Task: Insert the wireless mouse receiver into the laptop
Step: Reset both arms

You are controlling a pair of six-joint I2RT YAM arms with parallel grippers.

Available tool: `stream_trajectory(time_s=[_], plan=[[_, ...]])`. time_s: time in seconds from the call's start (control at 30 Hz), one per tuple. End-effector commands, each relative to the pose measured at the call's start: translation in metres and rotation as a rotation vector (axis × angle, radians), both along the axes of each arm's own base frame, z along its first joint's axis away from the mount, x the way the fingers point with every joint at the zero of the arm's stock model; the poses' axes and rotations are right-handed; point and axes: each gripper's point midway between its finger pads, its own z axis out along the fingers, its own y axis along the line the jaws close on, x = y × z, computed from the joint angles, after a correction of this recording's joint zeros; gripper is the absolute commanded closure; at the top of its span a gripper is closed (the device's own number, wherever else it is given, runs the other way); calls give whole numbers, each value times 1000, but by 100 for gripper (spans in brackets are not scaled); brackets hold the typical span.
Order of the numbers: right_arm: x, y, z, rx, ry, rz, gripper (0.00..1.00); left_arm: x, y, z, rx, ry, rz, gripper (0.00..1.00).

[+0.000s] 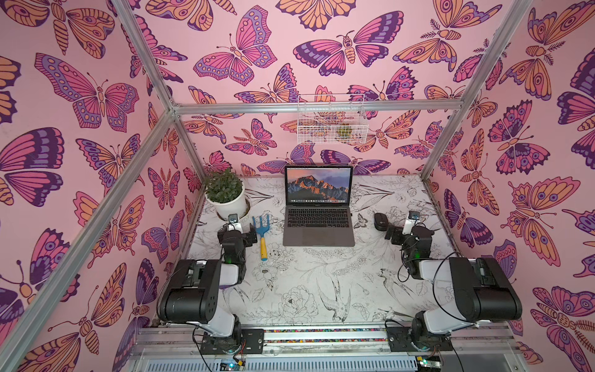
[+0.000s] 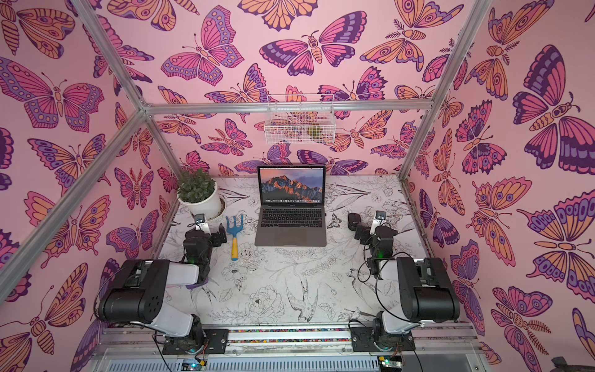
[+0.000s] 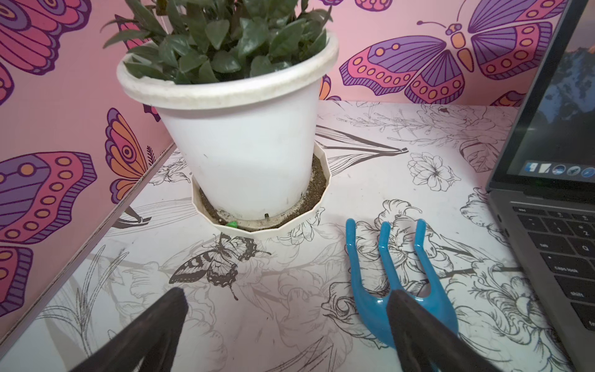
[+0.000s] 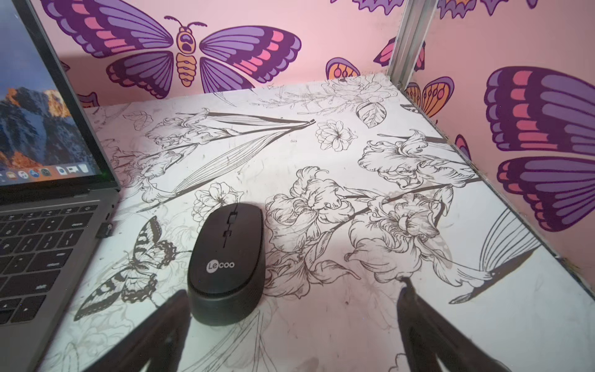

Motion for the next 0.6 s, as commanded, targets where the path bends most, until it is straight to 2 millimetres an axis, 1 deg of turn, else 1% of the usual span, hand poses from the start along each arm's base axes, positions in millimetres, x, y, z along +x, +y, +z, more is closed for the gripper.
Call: stream_trajectory(time_s=[0.0,0.3,0.57], plan=[[3,3,5,-11,4,11,1,-4,5,-6,-3,23,24,1],[5,3,4,-9,16,10,1,-3,5,-4,5,8,22,1],[3,3,5,-13,9,14,1,-3,5,-5,4,12,22,1]])
